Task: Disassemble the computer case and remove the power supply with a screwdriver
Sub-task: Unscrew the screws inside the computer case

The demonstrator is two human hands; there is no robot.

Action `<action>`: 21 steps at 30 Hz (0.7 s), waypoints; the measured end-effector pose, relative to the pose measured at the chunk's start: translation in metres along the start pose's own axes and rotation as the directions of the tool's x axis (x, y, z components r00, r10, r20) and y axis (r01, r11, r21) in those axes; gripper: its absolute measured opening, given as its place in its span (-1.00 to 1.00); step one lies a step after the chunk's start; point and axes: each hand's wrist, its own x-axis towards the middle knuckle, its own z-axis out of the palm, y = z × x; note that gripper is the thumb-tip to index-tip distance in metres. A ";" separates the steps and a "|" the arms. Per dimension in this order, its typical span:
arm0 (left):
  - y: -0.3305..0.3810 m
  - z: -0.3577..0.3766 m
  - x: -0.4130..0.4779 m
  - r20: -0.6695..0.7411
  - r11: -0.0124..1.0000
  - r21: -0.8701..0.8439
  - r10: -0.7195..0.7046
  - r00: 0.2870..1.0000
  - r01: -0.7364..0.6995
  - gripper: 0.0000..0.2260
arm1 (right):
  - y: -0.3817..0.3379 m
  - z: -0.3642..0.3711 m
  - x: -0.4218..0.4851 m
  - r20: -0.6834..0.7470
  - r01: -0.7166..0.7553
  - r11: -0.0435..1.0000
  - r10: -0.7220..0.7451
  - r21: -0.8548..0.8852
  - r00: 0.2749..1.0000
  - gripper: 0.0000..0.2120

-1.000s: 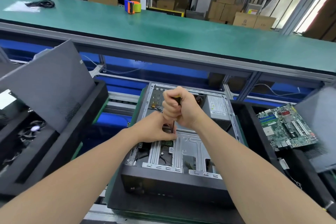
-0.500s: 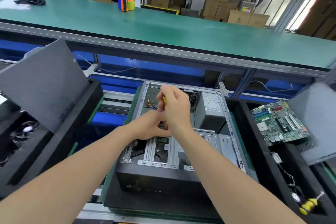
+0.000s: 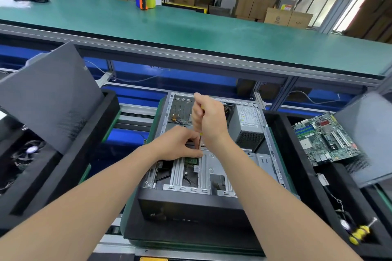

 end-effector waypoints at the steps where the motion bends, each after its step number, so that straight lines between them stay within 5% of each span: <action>1: 0.000 0.000 0.000 -0.002 1.000 0.012 0.002 1.000 -0.002 -0.78 | -0.001 -0.004 0.002 0.085 -0.022 1.000 0.021 0.013 0.996 -0.57; 5: 0.003 -0.001 -0.002 -0.029 1.000 0.013 0.011 1.000 -0.010 -0.81 | -0.006 -0.017 0.010 0.343 -0.099 0.995 0.090 0.010 0.935 -0.49; 12: 0.005 -0.002 -0.006 -0.059 0.999 0.010 0.031 0.998 -0.031 -0.85 | -0.011 -0.016 0.019 0.556 -0.208 0.977 0.196 -0.043 0.807 -0.45; 17: 0.007 0.000 -0.005 -0.043 0.998 0.051 0.039 0.998 -0.037 -0.82 | -0.008 -0.019 0.021 0.563 -0.248 0.962 0.144 0.113 0.814 -0.60; 21: 0.004 -0.001 -0.003 -0.041 0.999 0.038 0.007 0.999 -0.005 -0.79 | -0.004 -0.016 0.013 0.357 -0.129 0.977 0.061 0.170 0.932 -0.80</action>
